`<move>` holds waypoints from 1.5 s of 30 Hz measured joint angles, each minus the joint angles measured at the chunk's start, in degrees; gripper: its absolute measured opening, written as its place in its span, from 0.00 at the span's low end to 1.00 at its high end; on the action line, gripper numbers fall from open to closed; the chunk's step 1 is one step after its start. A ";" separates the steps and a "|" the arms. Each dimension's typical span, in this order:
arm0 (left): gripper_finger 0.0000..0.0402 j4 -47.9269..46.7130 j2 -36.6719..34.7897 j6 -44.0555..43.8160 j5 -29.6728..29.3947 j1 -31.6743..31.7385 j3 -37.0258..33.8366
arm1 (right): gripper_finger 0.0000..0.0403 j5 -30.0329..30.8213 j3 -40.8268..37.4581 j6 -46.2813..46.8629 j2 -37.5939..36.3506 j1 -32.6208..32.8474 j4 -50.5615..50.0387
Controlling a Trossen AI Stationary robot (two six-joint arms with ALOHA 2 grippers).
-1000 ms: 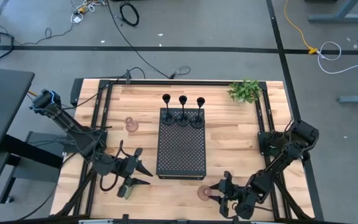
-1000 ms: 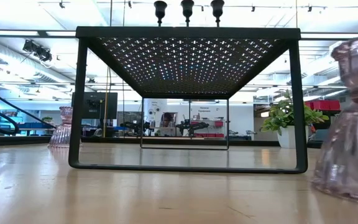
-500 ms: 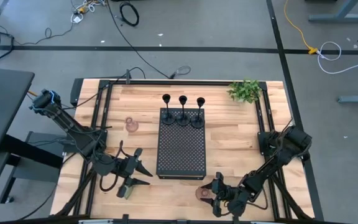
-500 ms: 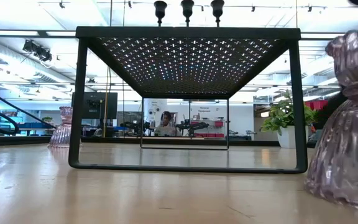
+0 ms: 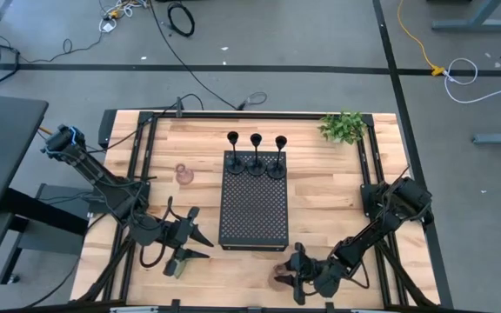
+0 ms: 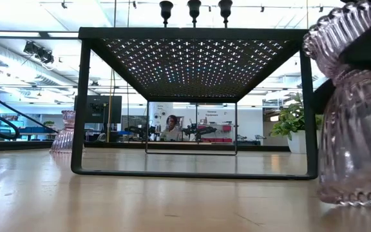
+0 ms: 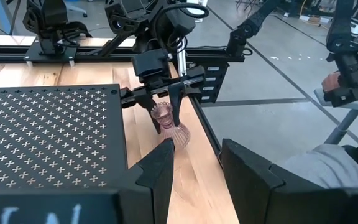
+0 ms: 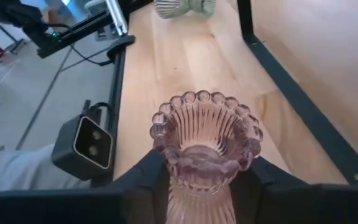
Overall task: Pick & Place candle stick holders
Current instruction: Put the bottom pink candle holder on the shelf
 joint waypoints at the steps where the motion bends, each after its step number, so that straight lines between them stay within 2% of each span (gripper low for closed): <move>1: 0.34 -0.03 0.00 0.00 0.00 0.00 0.00 | 0.27 -0.27 0.00 -0.16 -0.07 0.01 0.20; 6: 0.34 -0.08 0.00 -0.02 0.00 0.00 0.00 | 0.27 -2.00 0.39 -2.58 -2.46 0.28 -1.13; 12: 0.34 -0.10 0.00 -0.02 0.00 0.00 0.00 | 0.27 -0.08 7.96 -12.97 -7.04 0.72 -5.50; 15: 0.34 -0.12 0.00 -0.02 0.00 0.00 0.00 | 0.27 2.09 12.89 -17.66 -9.17 0.70 -11.92; 19: 0.34 -0.12 0.00 0.00 0.00 0.00 0.00 | 0.27 8.31 18.16 -20.83 -11.73 -0.05 -20.14; 24: 0.34 -0.12 -0.01 0.00 -0.01 0.00 0.00 | 0.27 13.64 22.18 -27.72 -12.36 -2.30 -20.64; 28: 0.34 -0.10 -0.02 0.02 -0.02 0.01 0.00 | 0.27 12.79 21.84 -28.26 -12.25 -6.00 -21.32; 35: 0.34 -0.11 -0.02 0.04 -0.01 0.02 0.00 | 0.27 7.25 21.14 -25.10 -12.24 -12.24 -25.53; 45: 0.34 -0.10 -0.02 0.09 -0.02 0.02 0.00 | 0.27 5.41 21.14 -23.91 -11.89 -16.01 -28.01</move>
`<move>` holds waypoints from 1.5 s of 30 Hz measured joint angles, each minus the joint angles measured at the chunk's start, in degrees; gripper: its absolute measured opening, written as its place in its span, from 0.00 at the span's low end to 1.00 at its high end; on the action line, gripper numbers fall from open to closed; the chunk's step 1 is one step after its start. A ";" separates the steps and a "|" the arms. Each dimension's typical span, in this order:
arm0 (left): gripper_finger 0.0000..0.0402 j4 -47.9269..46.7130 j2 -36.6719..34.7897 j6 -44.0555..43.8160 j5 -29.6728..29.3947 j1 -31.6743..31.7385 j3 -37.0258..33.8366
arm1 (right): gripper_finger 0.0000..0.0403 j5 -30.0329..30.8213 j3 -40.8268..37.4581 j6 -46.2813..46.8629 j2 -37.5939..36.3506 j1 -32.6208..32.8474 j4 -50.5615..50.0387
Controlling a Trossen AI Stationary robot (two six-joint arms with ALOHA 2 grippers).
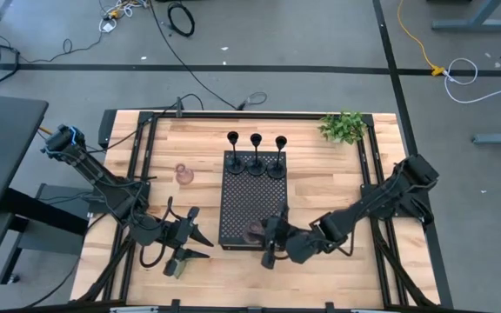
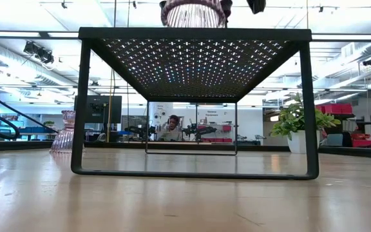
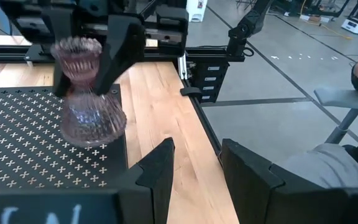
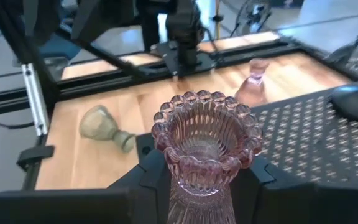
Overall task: Pick & Place candle stick holders
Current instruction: Put the bottom pink candle holder on the shelf
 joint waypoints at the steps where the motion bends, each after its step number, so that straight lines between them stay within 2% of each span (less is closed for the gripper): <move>1: 0.34 -0.01 0.00 -0.02 0.00 0.00 0.00 | 0.27 -0.90 0.00 0.50 0.14 -0.25 -0.12; 9: 0.34 -0.02 0.00 -0.11 0.02 0.00 0.00 | 0.27 -6.78 0.00 3.68 0.17 -2.25 -0.89; 15: 0.34 -0.01 0.00 -0.07 0.01 0.00 0.00 | 0.27 -2.35 0.00 4.32 -0.04 -2.24 -4.77; 45: 0.34 -0.15 0.00 -0.07 0.00 0.00 0.00 | 0.28 -1.47 0.00 4.44 1.03 -2.27 -4.49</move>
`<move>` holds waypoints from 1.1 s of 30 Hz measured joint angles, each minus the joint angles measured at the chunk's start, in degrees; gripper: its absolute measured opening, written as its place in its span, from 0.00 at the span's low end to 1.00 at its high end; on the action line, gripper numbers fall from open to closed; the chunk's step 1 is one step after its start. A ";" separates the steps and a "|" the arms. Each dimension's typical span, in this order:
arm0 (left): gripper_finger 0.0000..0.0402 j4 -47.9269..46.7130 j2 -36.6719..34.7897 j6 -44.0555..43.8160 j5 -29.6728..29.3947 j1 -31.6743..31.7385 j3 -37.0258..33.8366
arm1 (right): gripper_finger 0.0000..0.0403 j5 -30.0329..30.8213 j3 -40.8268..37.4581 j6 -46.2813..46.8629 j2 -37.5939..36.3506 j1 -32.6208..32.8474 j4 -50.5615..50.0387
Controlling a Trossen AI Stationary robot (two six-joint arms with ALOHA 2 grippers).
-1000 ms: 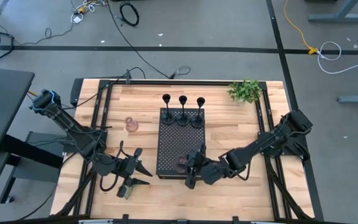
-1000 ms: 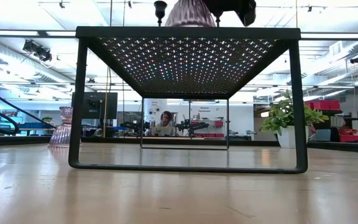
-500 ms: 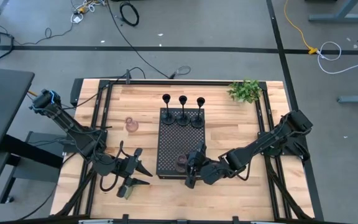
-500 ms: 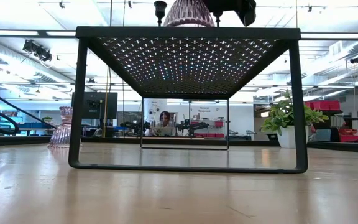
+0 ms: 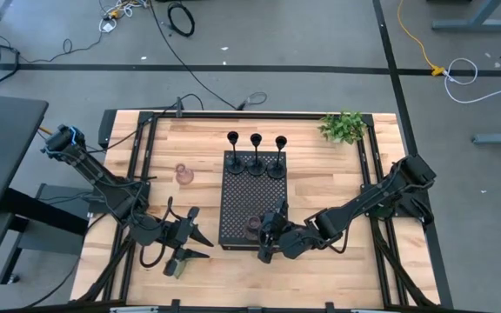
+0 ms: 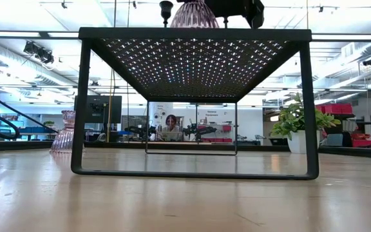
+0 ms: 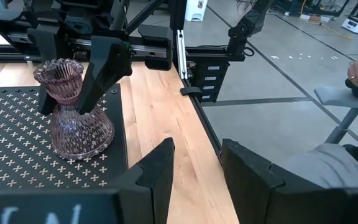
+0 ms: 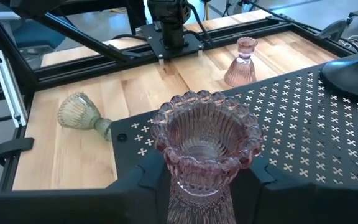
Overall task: Pick & Place candle stick holders
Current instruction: Put the bottom pink candle holder on the shelf
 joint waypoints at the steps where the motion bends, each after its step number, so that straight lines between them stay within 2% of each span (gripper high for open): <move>1: 0.34 -0.02 0.00 0.00 0.00 0.00 0.00 | 0.30 -0.02 0.00 -0.01 0.02 0.00 -0.02; 5: 0.34 -0.02 0.00 0.00 0.00 0.00 0.00 | 0.42 0.00 0.00 0.03 0.09 -0.02 -0.36; 8: 0.34 -0.02 0.00 -0.04 0.00 0.00 0.00 | 0.45 -0.02 0.00 0.03 0.12 -0.02 -0.65; 25: 0.34 -0.02 0.00 -0.04 0.02 -0.02 0.00 | 0.35 0.08 0.00 -3.16 -0.02 0.00 0.52; 33: 0.34 -0.02 0.00 -0.03 0.01 -0.02 0.00 | 0.37 1.21 0.00 -7.06 -0.09 -0.04 3.92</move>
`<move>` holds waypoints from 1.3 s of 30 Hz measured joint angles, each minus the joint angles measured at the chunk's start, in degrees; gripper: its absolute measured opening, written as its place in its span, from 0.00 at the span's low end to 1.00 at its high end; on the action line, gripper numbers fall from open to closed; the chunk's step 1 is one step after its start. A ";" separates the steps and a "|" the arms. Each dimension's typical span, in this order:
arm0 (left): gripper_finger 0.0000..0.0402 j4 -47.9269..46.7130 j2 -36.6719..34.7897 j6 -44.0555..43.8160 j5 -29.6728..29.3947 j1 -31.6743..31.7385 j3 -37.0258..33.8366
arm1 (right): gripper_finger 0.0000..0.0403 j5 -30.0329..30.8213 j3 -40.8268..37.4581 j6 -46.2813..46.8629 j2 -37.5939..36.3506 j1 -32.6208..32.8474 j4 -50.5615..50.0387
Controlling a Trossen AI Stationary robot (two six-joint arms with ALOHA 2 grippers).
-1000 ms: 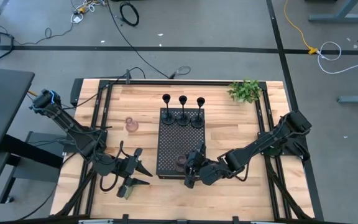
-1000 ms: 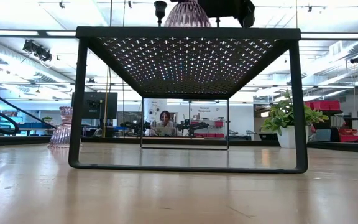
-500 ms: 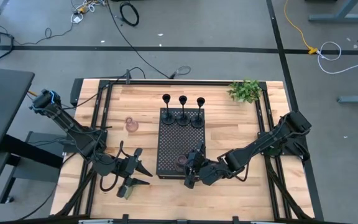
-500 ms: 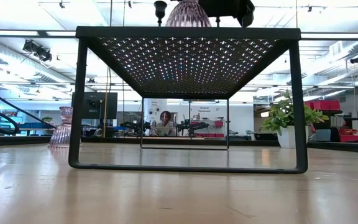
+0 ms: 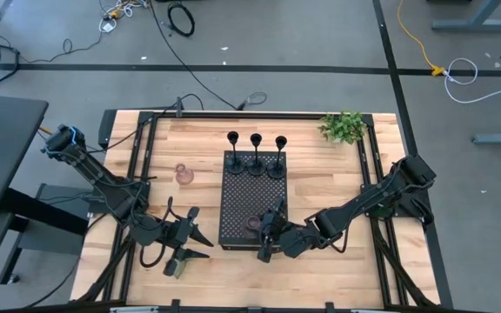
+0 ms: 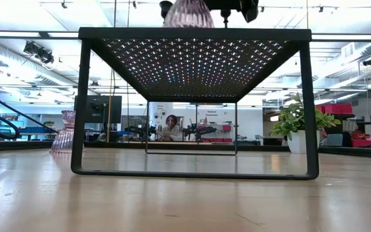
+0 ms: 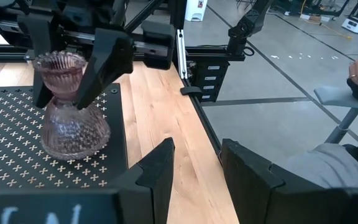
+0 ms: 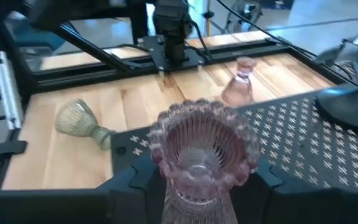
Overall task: Pick & Place candle stick holders
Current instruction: Put the bottom pink candle holder on the shelf
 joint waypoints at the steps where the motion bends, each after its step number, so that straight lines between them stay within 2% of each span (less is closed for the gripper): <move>1: 0.34 0.00 0.00 0.01 0.00 0.00 0.00 | 0.38 -0.58 0.00 -0.43 -0.02 0.02 0.65; 8: 0.34 0.00 0.00 -0.04 0.01 0.00 0.00 | 0.41 -1.58 0.00 -1.13 -0.02 0.04 1.08; 39: 0.34 -0.04 0.00 -0.06 0.01 0.00 0.00 | 0.44 -1.16 0.00 -3.29 -0.68 0.04 0.41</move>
